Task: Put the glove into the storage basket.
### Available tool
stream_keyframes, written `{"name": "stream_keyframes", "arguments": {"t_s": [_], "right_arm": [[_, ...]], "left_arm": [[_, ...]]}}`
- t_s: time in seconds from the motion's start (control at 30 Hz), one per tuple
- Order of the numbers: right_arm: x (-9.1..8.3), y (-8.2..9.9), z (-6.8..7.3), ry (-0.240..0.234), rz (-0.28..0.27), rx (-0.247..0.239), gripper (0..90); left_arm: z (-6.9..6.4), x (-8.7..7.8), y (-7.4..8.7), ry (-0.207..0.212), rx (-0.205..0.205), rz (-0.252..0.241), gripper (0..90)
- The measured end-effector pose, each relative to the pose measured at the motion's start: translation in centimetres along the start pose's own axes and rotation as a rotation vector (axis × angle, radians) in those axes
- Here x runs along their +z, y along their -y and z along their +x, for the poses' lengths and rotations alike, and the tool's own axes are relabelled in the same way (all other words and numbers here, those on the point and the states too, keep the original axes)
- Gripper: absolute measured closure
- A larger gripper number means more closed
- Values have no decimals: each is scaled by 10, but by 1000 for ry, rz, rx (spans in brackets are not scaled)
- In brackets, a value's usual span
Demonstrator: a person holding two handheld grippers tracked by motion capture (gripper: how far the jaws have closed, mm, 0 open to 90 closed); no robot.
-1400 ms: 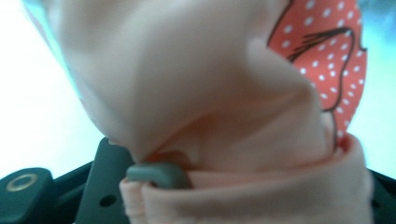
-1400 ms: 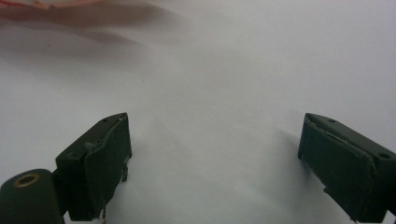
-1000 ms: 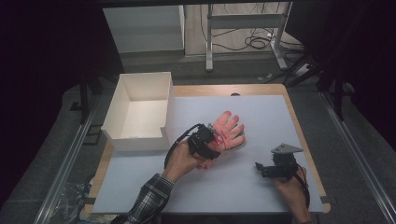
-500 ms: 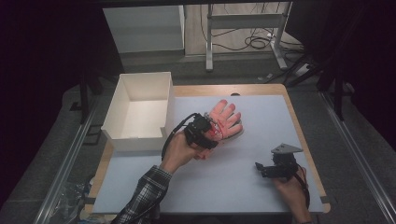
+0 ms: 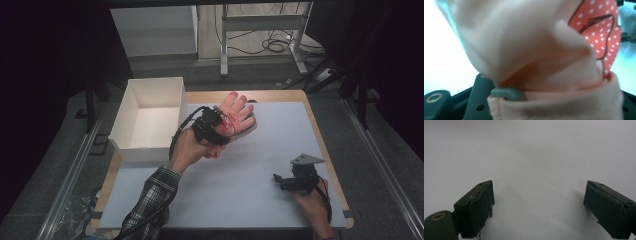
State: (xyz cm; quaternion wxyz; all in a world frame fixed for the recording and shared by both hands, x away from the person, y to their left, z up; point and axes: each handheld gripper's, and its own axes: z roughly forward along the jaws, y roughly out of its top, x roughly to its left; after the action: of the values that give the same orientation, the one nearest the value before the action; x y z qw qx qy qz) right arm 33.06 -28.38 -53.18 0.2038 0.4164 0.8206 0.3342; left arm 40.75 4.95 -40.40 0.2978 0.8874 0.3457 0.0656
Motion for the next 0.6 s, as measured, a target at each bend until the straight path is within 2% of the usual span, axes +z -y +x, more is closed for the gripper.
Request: {"name": "stream_keyframes", "arguments": {"t_s": [0.43,0.6], "right_arm": [[0,0,0,0,0,0,99],[0,0,0,0,-1,0,99]], "left_arm": [[28,-29,-17,-67,-65,-1,481],[37,-36,-19,-82,-92,-5,480]]}}
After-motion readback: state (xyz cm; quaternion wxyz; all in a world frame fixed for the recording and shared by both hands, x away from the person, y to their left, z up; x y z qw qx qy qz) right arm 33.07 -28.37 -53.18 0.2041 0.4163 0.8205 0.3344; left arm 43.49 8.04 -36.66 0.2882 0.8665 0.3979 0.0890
